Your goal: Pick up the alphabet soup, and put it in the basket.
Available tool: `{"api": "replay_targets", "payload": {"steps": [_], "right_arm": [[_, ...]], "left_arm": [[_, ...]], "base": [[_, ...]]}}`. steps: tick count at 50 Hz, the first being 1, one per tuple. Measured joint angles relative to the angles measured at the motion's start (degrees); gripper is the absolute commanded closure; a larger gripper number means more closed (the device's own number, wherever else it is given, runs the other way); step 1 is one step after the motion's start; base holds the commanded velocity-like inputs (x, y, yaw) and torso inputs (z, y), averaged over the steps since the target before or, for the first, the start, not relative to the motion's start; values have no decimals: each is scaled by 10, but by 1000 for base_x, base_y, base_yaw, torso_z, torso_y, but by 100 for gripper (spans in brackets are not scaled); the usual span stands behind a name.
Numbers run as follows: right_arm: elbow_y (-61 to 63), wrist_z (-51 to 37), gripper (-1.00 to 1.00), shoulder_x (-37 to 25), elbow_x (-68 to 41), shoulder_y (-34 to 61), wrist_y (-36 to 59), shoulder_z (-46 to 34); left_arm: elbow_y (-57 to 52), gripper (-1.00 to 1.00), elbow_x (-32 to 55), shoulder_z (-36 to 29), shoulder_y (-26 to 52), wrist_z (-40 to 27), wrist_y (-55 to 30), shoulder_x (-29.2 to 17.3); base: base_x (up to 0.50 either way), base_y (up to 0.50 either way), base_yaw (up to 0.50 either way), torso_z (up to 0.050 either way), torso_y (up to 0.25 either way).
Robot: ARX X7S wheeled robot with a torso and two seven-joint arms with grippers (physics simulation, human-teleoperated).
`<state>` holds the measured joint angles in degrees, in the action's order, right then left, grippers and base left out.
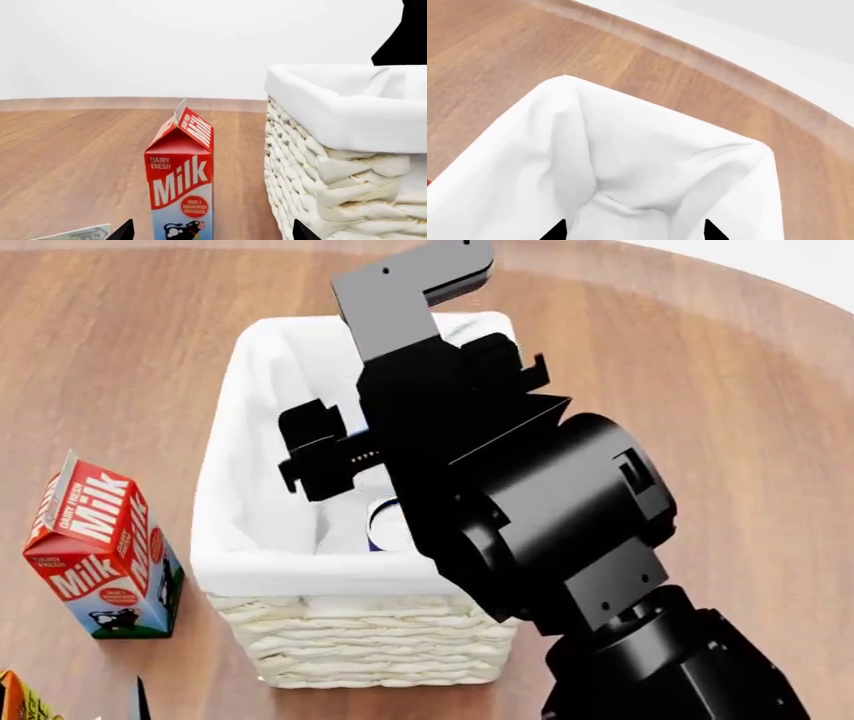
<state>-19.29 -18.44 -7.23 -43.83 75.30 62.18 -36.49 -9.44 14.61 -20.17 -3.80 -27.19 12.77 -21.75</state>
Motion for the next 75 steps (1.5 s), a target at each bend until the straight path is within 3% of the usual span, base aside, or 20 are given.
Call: {"api": "replay_targets", "payload": {"steps": [13,22,29,42,54,64,75], "right_arm": [[51,-14,-100,-17,-17,2,16,7],[153,-36,-100,-57,-53,-13,37,41],[250,-47,-100,-98,-47,-68,1,47],[441,-71,-100,-217,35,-314,-213,90],[510,-95,-100,-300,146,-583,-461,138],[480,-101,-100,-314,198,-762,-677,183],[408,-88,-100,-294,213,-841,-815,200]], "left_arm": [[0,-100,1,-1,0,-1,1,-1],[1,-100,2,-1,1,-2,2,-1],[2,-100,3,1,0,-4,4,-3],[-4,-100,9,12,-9,-10,14,-8],[-8,-100,8,14,-13,-15,18,-9],[-10,-100,4,15,-15,-19,22,-10],[-14,-100,-5,15,-21,-22,35,-13]], "base": [[0,0,0,0,0],[0,0,0,0,0],[0,0,0,0,0],[0,0,0,0,0],[0,0,0,0,0],[0,0,0,0,0],[0,0,0,0,0]]}}
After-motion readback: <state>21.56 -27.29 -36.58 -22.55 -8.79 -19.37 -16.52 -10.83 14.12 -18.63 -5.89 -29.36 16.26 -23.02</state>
